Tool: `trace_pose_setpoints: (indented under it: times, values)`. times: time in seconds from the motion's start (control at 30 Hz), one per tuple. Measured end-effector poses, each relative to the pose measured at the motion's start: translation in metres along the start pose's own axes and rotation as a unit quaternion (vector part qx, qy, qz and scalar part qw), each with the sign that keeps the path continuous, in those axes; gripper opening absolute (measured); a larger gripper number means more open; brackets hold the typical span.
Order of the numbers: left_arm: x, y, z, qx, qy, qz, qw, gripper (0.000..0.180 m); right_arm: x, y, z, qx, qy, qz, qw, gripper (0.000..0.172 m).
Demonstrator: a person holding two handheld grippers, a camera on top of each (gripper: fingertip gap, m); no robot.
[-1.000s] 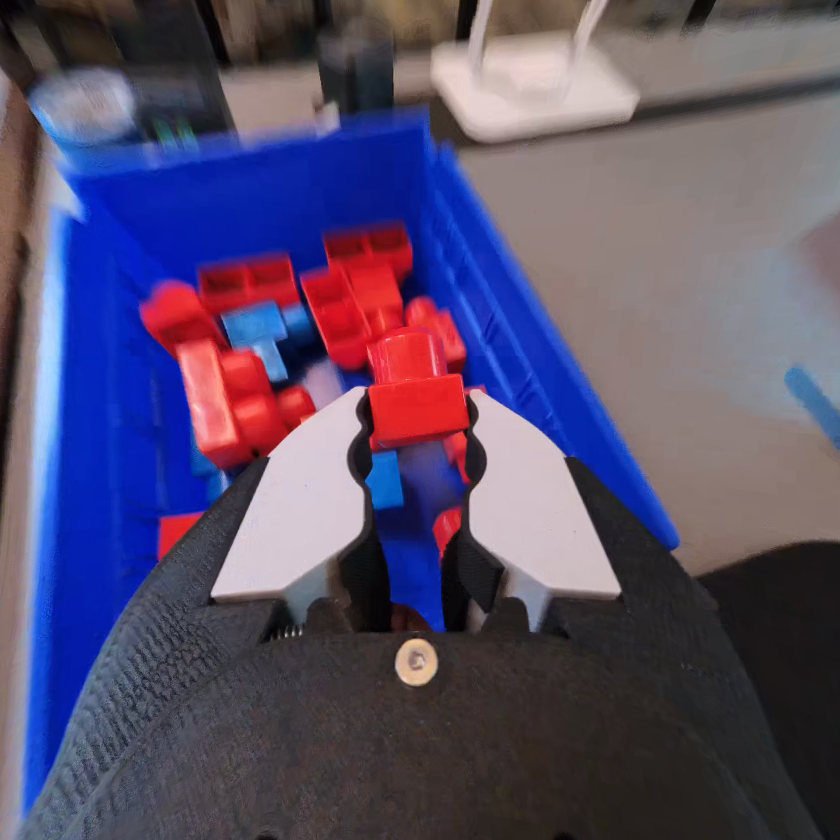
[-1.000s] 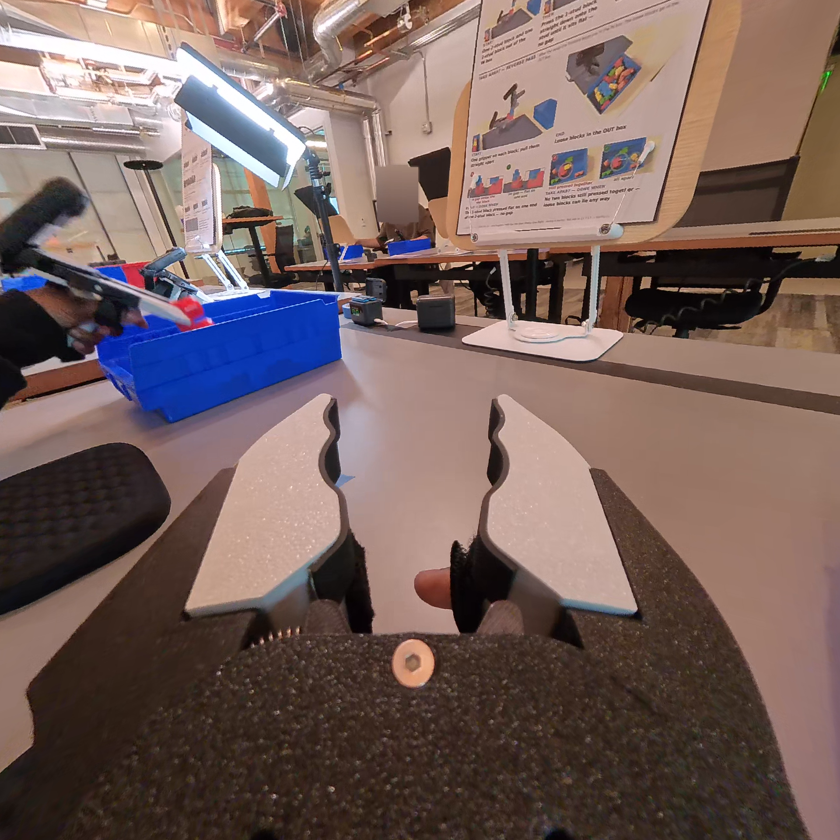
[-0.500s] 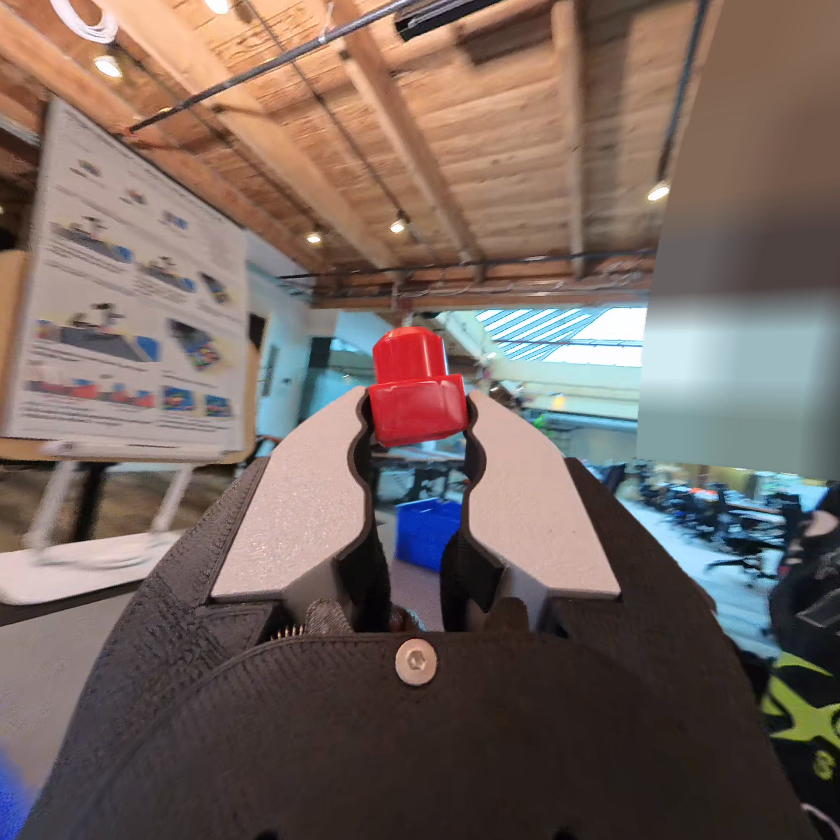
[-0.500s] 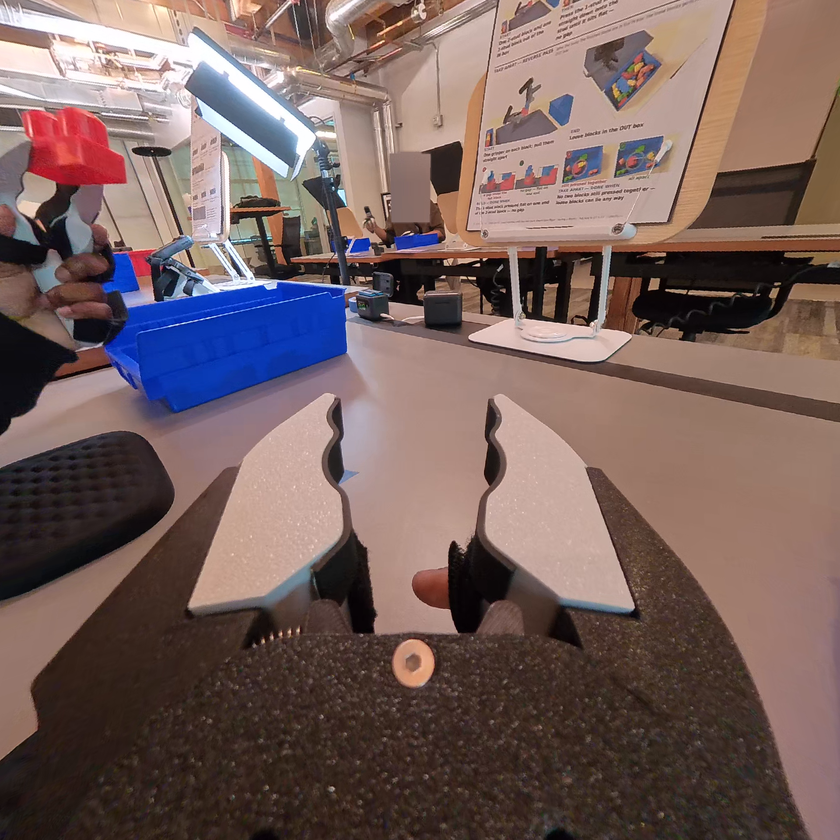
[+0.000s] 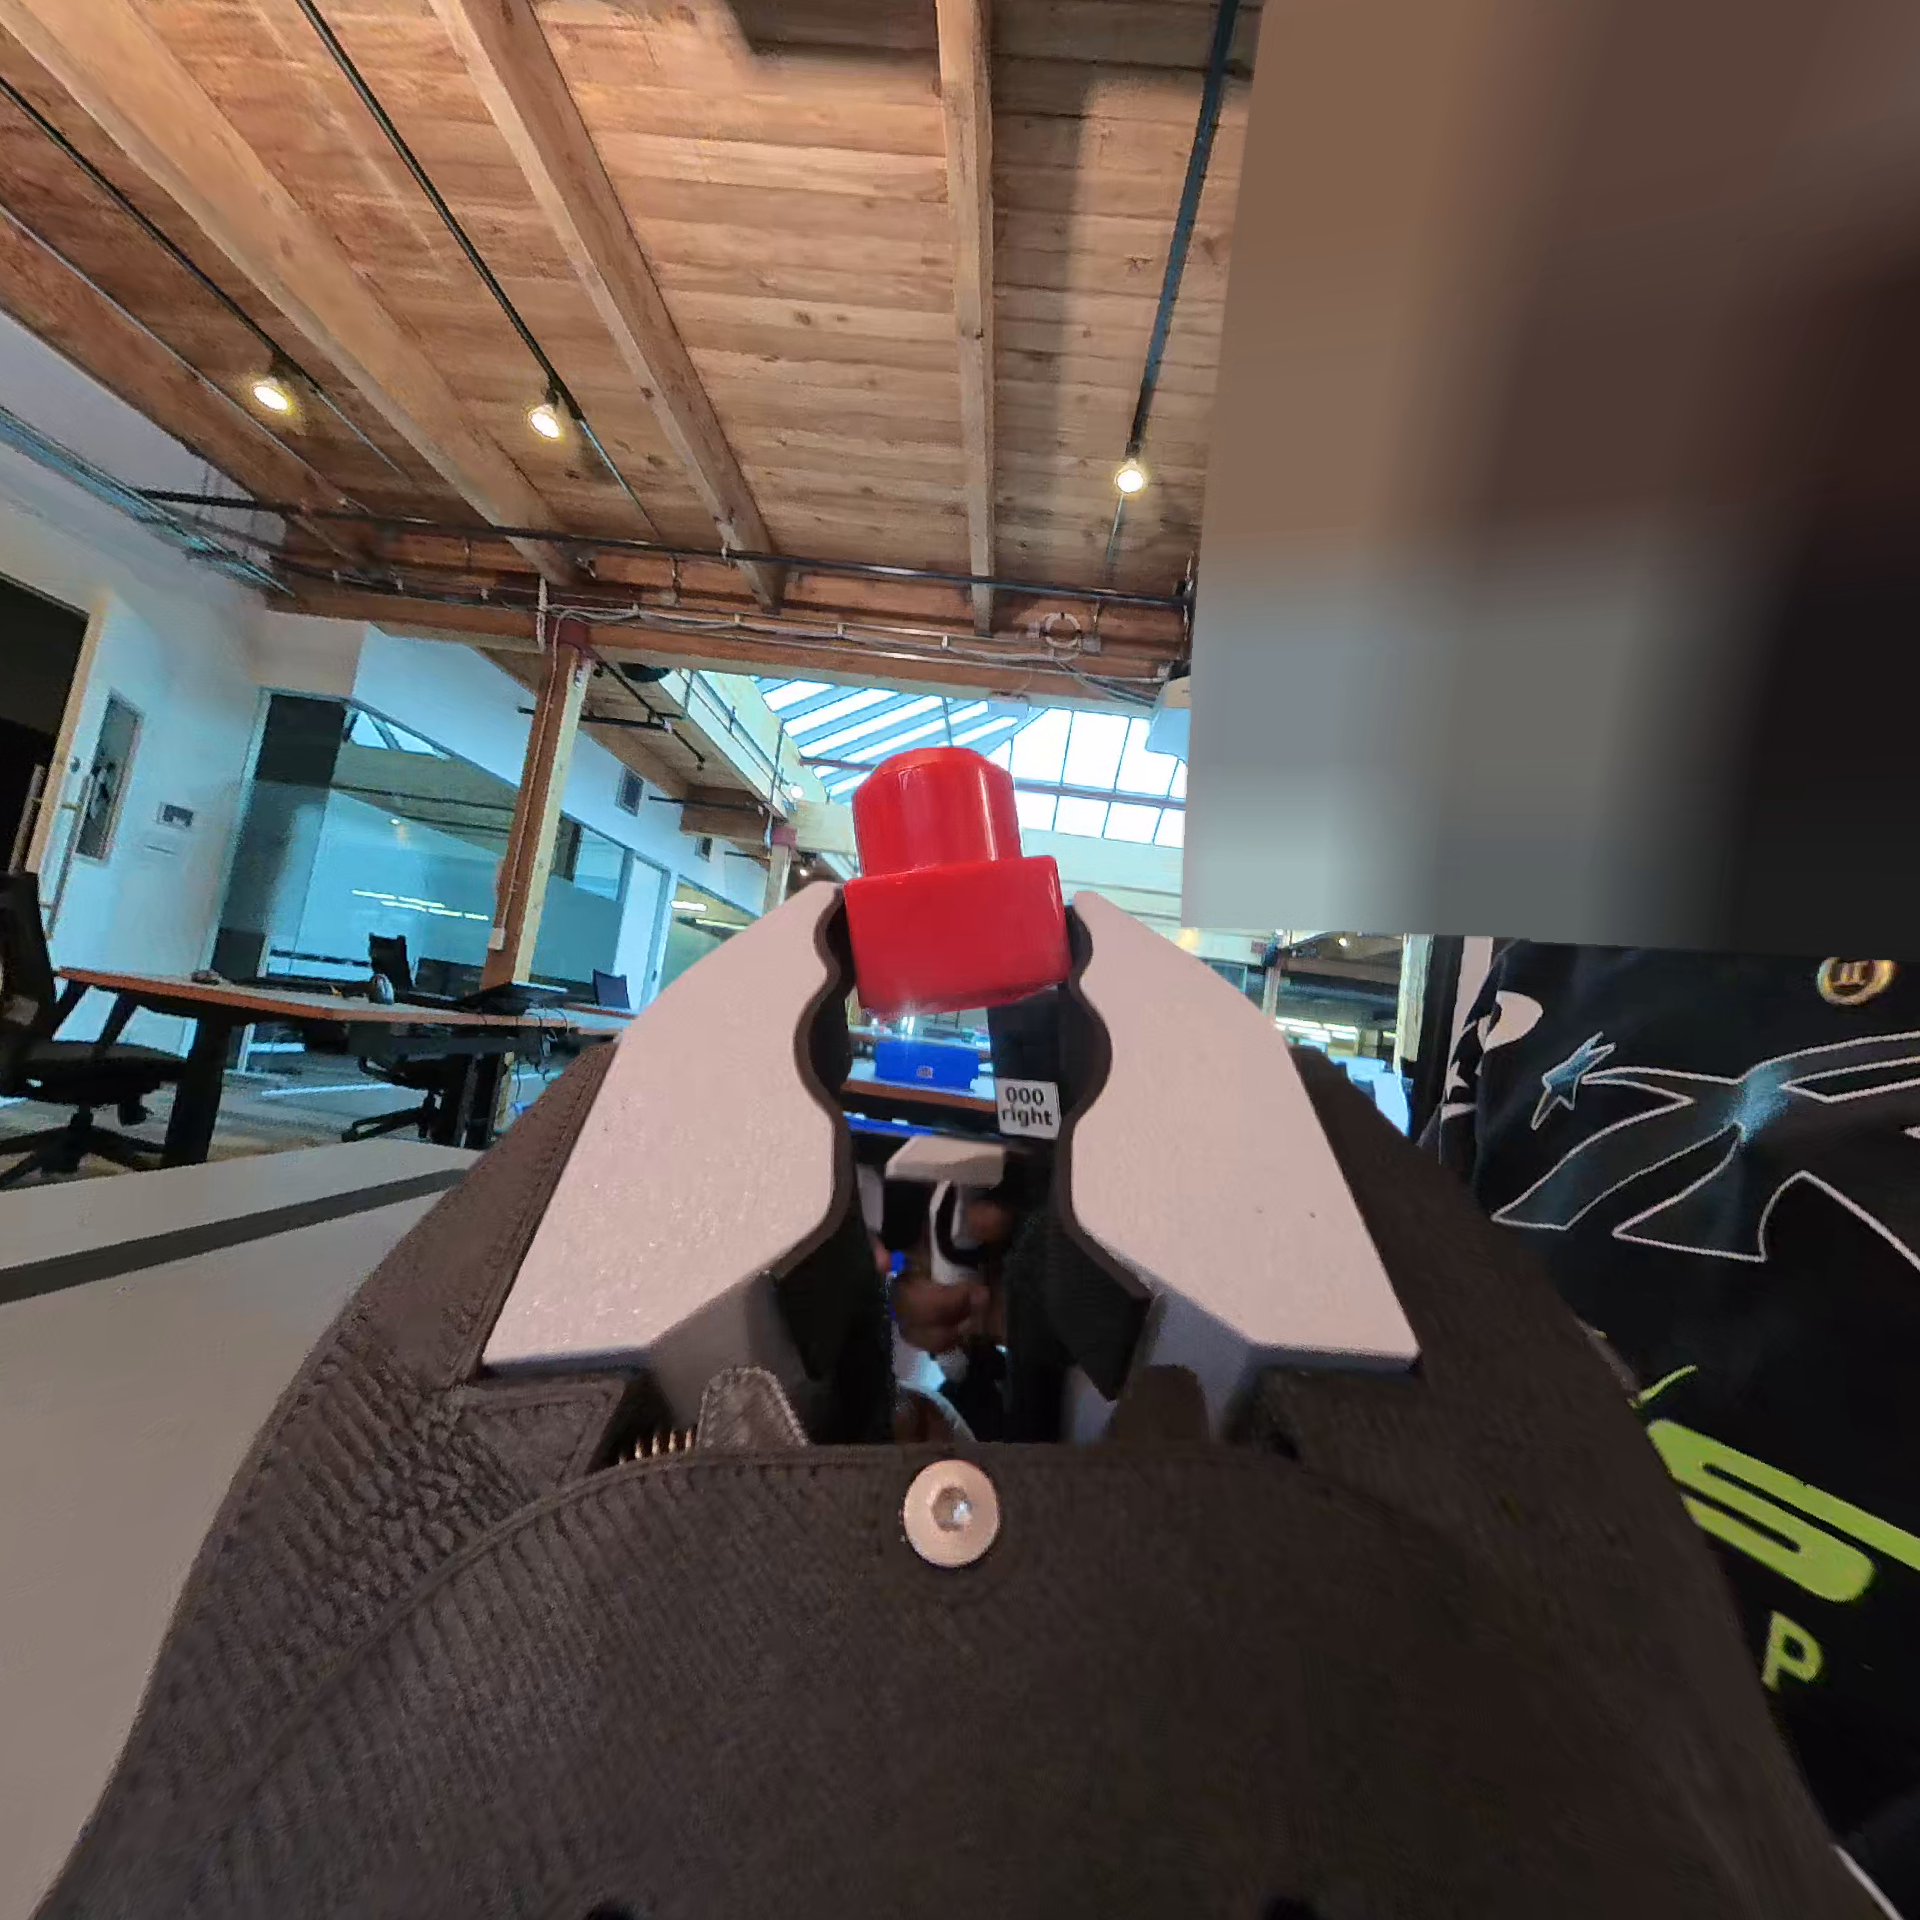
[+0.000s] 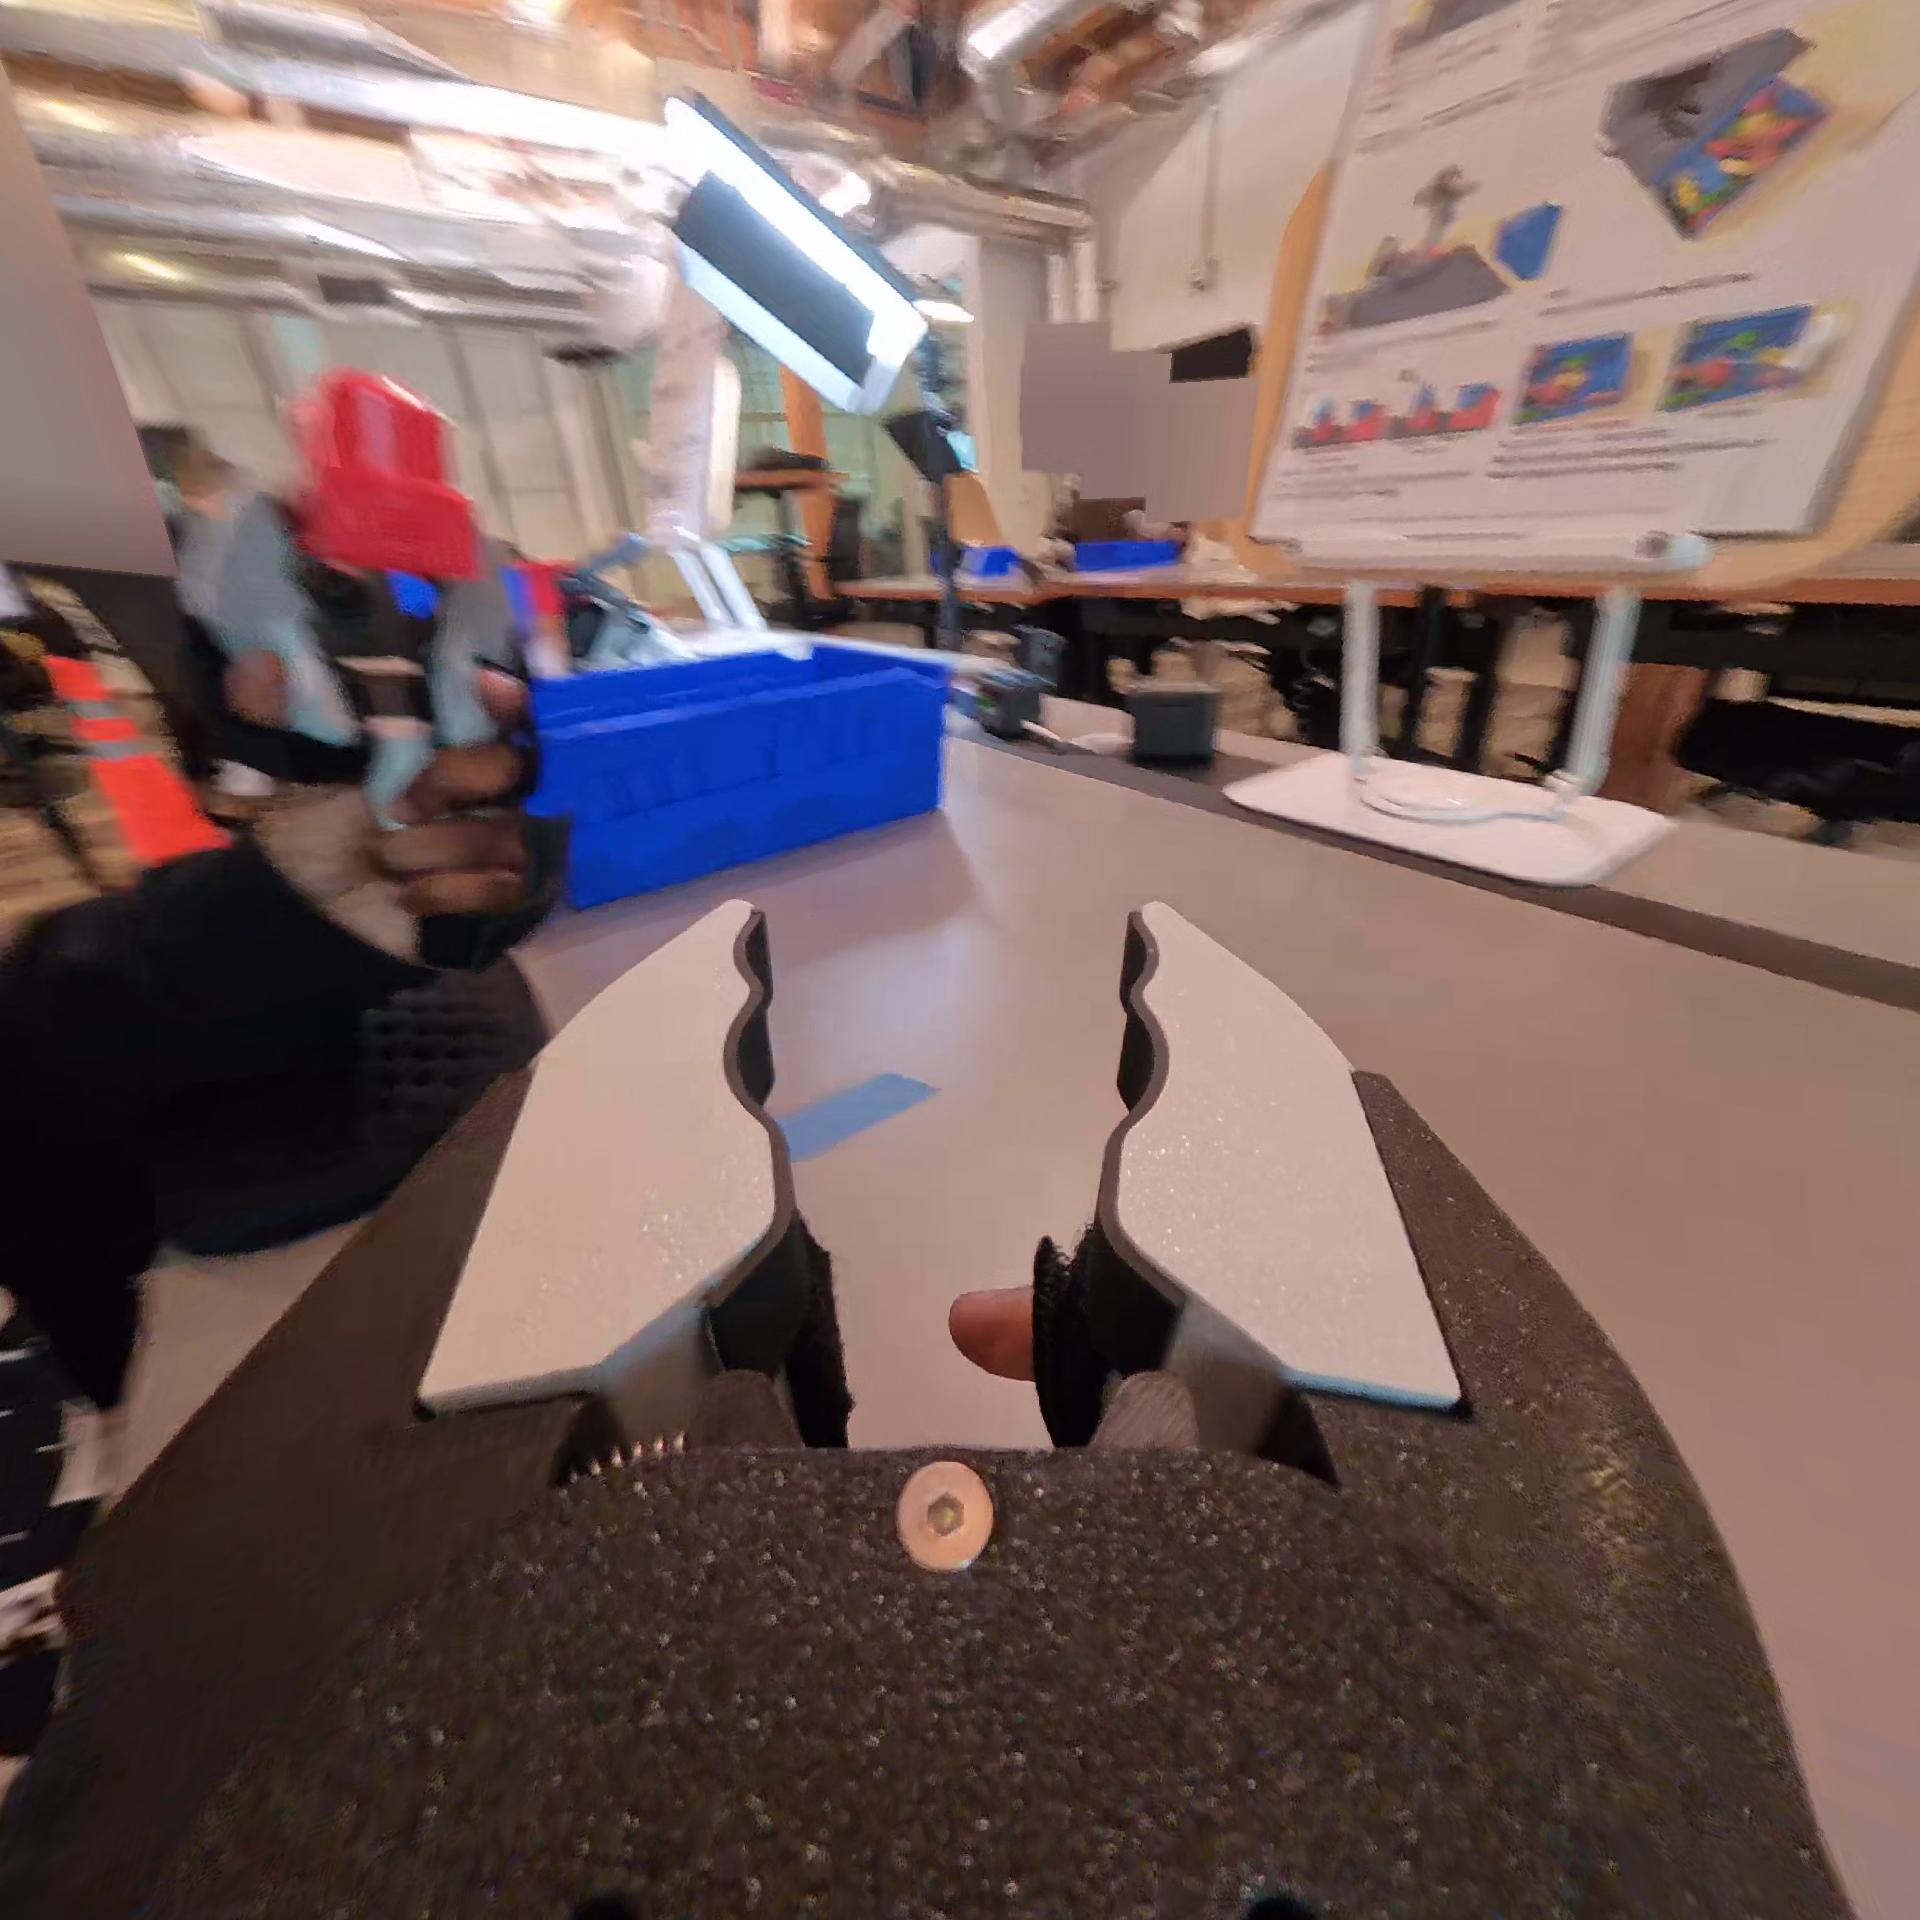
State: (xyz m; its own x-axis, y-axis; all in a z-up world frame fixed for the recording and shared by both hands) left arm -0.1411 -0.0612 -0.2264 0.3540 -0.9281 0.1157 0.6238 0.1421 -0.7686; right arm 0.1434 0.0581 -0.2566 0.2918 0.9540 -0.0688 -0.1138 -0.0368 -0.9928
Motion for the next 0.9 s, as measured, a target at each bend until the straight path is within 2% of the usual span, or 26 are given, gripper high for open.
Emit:
trace_pose_setpoints:
  times: [0.13, 0.27, 0.5, 0.57, 0.6, 0.73, 0.77, 0.83, 0.9]
  values:
    - [0.003, 0.010, 0.004, -0.019, 0.014, -0.009, 1.000, 0.038, -0.032, -0.021, 0.019, 0.058, -0.153, 0.061, 0.985, 0.062]
    - [0.005, 0.015, 0.009, -0.043, 0.022, -0.001, 0.999, 0.037, -0.069, -0.028, 0.050, 0.051, -0.259, 0.115, 0.958, 0.063]
    - [0.007, 0.022, 0.013, -0.072, 0.029, 0.001, 0.997, 0.038, -0.092, -0.024, 0.082, 0.043, -0.290, 0.134, 0.947, 0.052]
    - [0.008, 0.023, 0.014, -0.081, 0.034, -0.001, 0.996, 0.037, -0.090, -0.021, 0.082, 0.030, -0.277, 0.111, 0.954, 0.036]
    - [0.008, 0.025, 0.015, -0.091, 0.031, 0.000, 0.995, 0.037, -0.088, -0.021, 0.081, 0.027, -0.277, 0.105, 0.955, 0.036]
    - [0.005, 0.028, 0.019, -0.202, 0.004, 0.016, 0.979, 0.039, -0.076, -0.023, 0.070, -0.010, -0.262, 0.073, 0.962, 0.036]
    - [0.004, 0.027, 0.020, -0.239, -0.004, 0.028, 0.971, 0.048, -0.073, -0.024, 0.066, -0.025, -0.257, 0.059, 0.964, 0.036]
    - [0.002, 0.025, 0.022, -0.322, -0.009, 0.048, 0.946, 0.058, -0.066, -0.027, 0.060, -0.067, -0.252, 0.030, 0.965, 0.036]
    - [0.003, 0.025, 0.027, -0.394, -0.005, 0.059, 0.917, 0.058, -0.062, -0.029, 0.057, -0.112, -0.254, 0.002, 0.961, 0.036]
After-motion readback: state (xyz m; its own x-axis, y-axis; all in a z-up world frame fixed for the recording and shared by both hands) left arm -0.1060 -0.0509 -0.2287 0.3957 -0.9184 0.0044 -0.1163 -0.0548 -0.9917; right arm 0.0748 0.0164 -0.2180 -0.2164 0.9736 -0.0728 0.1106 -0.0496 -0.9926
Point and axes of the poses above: each gripper's, where its closed fingertips meet, z out along the fingers, y out of its underside, x = y × z across the jaws, the point moved 9 cm from there along -z, back along the fingers, and after that the axes turned 2 degrees about y, right-handed, at the moved point
